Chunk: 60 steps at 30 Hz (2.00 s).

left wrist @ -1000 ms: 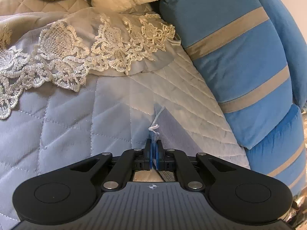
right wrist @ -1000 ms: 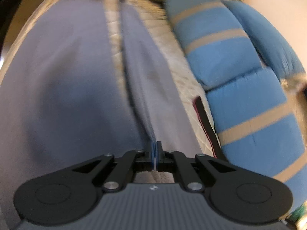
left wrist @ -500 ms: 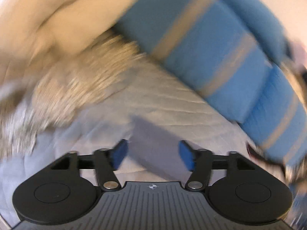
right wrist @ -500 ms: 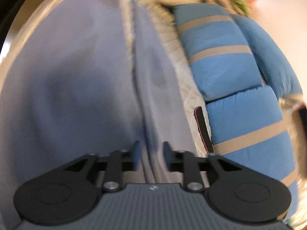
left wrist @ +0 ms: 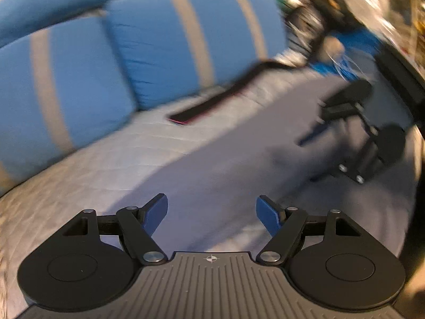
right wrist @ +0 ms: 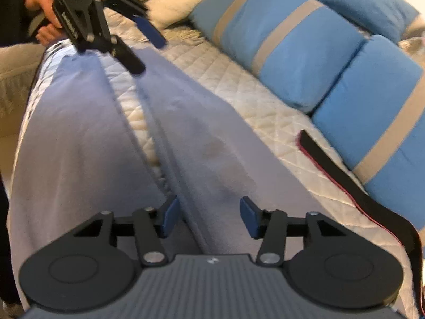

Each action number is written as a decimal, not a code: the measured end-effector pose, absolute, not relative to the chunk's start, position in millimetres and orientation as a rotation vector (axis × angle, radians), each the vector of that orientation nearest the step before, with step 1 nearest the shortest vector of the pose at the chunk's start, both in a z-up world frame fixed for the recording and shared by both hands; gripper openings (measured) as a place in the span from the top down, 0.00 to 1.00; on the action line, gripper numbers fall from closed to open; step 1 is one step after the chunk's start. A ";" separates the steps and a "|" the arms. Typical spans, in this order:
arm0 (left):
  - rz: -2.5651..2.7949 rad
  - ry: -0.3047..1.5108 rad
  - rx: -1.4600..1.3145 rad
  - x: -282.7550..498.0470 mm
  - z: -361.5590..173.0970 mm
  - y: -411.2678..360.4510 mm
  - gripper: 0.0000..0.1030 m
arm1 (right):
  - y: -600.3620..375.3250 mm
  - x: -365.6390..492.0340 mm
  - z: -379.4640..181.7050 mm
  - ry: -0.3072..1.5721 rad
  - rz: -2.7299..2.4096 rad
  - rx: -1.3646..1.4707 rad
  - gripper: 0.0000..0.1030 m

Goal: Fold clothes

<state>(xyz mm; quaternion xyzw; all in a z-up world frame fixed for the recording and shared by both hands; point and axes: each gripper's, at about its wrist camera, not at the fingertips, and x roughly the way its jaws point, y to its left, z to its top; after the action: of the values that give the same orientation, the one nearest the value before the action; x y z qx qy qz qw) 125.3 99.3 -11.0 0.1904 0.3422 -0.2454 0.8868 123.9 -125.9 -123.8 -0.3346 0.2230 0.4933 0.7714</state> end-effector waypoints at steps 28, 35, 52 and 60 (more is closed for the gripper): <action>-0.522 0.545 0.949 98.8 -74.7 14.7 0.95 | -113.2 71.9 -153.4 0.050 0.972 -1.140 0.48; -0.390 0.311 1.209 56.2 -102.8 3.4 0.95 | -107.5 103.9 -129.8 0.322 1.057 -0.830 0.50; -0.303 0.189 1.365 47.0 -134.2 -4.7 0.97 | -105.8 161.4 -118.4 0.661 1.176 -0.539 0.50; -0.317 0.165 1.329 48.0 -129.5 -5.2 0.89 | -107.2 166.2 -120.2 0.668 1.175 -0.532 0.94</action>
<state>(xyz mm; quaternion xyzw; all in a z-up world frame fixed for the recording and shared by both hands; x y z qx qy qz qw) 48.0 -5.2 -129.5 0.6135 0.0762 -0.1464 0.7723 166.2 -107.2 -120.2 -0.2431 0.3054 0.5373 0.7476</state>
